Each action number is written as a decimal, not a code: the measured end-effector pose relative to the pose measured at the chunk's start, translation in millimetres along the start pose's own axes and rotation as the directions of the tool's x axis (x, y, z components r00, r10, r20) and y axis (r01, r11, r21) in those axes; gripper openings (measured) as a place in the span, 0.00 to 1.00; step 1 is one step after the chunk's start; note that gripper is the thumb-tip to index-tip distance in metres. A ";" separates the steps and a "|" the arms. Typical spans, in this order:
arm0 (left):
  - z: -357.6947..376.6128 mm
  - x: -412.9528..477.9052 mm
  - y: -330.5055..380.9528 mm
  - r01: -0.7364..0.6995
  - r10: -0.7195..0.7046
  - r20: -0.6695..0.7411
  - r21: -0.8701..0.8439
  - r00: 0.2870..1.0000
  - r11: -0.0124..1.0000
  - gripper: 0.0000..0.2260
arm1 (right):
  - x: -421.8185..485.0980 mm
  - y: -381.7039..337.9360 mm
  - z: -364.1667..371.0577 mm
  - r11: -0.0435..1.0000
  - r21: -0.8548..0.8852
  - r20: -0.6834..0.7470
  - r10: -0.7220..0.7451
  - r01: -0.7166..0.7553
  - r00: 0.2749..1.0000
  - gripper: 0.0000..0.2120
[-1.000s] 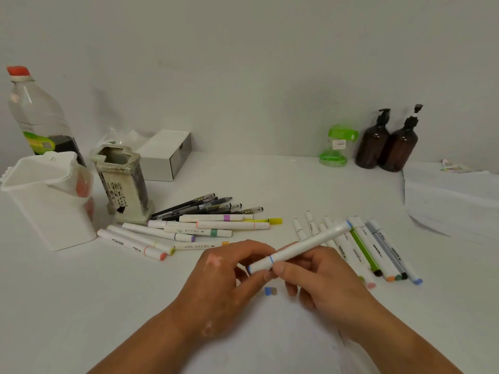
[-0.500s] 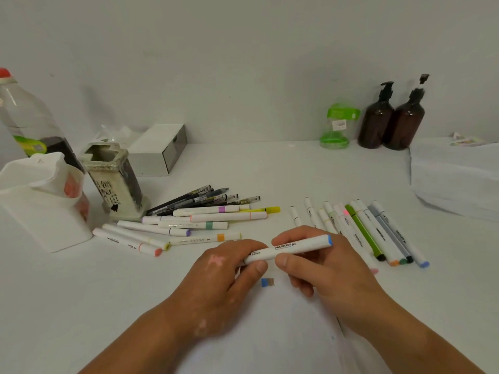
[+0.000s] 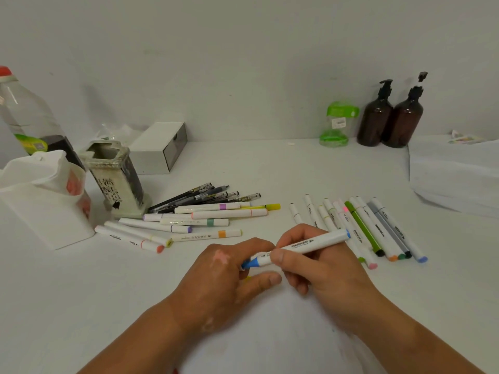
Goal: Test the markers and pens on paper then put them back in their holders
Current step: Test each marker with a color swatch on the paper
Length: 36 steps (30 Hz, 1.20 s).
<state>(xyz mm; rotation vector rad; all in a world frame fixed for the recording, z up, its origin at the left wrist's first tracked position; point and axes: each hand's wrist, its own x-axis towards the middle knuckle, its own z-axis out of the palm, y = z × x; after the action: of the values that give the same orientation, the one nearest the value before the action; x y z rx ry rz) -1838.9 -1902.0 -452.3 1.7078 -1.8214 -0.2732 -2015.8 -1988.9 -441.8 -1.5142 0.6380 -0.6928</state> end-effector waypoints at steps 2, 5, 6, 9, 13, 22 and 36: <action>0.8 -1.1 -3.9 0.081 -0.082 0.024 0.035 0.996 0.996 0.27 | 2.5 0.2 -2.0 0.999 0.050 -0.087 0.016 -0.012 0.996 0.06; 1.7 -1.4 -9.1 0.144 -0.159 0.129 0.114 0.979 0.983 0.32 | 4.8 -0.1 -4.9 0.991 0.132 -0.190 0.053 -0.028 0.980 0.05; 1.9 -1.3 -9.9 0.143 -0.165 0.160 0.143 0.973 0.979 0.32 | 4.9 -0.6 -4.9 0.991 0.131 -0.197 0.056 -0.030 0.979 0.04; 0.0 -0.9 -12.7 0.132 -0.163 0.184 0.171 0.969 0.976 0.32 | 3.6 -1.2 -2.3 0.994 0.093 -0.147 0.078 -0.065 0.986 0.06; -9.5 -1.2 -17.1 0.151 -0.180 0.208 0.145 0.962 0.978 0.31 | 2.1 1.9 0.7 0.988 -0.081 -0.107 0.124 -0.133 0.986 0.12; -10.8 0.3 -18.1 0.170 -0.213 0.245 0.188 0.946 0.968 0.29 | 0.6 5.7 6.0 0.914 -0.370 -0.120 0.128 -0.164 0.984 0.09; -9.3 0.3 -20.1 0.168 -0.214 0.238 0.199 0.947 0.965 0.29 | 0.9 7.5 3.6 0.899 -0.407 -0.114 0.128 -0.163 0.985 0.09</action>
<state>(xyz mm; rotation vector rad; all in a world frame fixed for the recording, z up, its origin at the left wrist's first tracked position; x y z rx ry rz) -1817.0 -1902.8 -455.8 2.0608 -1.9111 -0.4450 -2012.4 -1987.7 -449.4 -1.8112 1.0017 -0.5264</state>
